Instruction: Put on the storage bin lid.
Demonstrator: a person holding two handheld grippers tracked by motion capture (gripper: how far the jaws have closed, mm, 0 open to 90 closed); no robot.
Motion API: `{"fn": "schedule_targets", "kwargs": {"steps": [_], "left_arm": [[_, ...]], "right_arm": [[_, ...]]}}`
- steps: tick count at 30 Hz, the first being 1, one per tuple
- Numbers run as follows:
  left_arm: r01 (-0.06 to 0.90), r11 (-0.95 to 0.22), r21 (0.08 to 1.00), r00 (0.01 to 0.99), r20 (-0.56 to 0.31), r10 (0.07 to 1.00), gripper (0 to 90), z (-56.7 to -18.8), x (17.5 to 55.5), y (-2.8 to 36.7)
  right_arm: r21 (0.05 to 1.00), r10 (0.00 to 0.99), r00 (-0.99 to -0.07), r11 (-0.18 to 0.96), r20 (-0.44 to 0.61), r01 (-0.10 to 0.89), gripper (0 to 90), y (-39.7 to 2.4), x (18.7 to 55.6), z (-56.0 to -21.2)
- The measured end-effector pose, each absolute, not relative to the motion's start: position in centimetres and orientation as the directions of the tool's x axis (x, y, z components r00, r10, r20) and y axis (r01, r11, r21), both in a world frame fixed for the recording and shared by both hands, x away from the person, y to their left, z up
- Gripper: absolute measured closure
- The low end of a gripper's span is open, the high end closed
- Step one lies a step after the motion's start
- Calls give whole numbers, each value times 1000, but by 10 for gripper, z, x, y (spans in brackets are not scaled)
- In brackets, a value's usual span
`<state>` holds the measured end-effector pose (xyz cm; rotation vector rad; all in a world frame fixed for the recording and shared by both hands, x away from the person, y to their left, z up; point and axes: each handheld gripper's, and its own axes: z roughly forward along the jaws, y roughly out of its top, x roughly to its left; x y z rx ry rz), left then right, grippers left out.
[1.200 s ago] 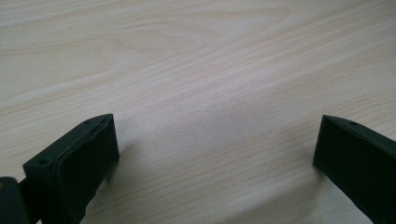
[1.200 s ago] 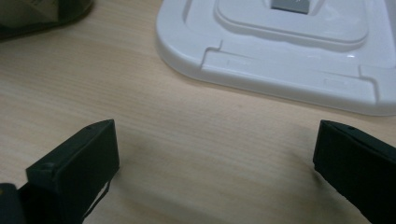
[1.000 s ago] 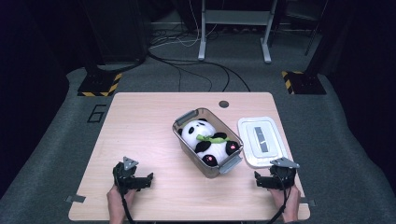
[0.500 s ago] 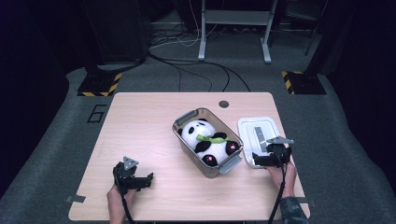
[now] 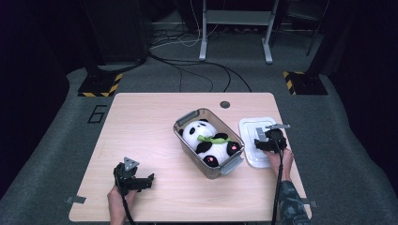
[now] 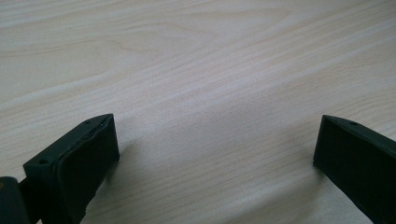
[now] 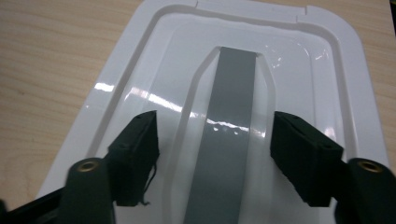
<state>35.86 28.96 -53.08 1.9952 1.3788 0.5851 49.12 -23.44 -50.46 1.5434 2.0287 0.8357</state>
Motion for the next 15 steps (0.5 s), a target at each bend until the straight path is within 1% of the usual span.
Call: {"fn": "schedule_targets", "kwargs": {"steps": [1, 3, 4, 6, 7, 10, 11, 15], "left_arm": [[653, -248, 715, 352, 4, 936, 0, -531, 359, 290], [655, -249, 713, 352, 3, 936, 0, -531, 358, 290], [655, -248, 714, 351, 3, 936, 0, -531, 358, 290], [654, -249, 715, 352, 4, 936, 0, -531, 359, 290], [655, -248, 714, 351, 4, 936, 0, -531, 358, 290], [655, -248, 714, 351, 4, 936, 0, -531, 358, 290], [655, -249, 714, 351, 4, 936, 0, -531, 358, 290], [655, -249, 713, 351, 4, 936, 0, -531, 358, 290]], "right_arm": [[695, 963, -268, 173, 31, 698, 371, -235, 493, -504], [692, 964, -262, 153, 53, 705, 444, -236, 497, -503], [695, 963, -263, 153, 54, 703, 463, -237, 499, -503], [692, 971, -235, 137, 49, 709, 535, -236, 500, -504], [696, 971, -238, 150, 31, 702, 546, -236, 500, -505], [697, 973, -230, 149, 23, 701, 587, -236, 500, -505], [695, 975, -219, 145, 18, 704, 634, -236, 499, -505], [700, 977, -212, 148, 5, 698, 647, -234, 499, -504]]}}
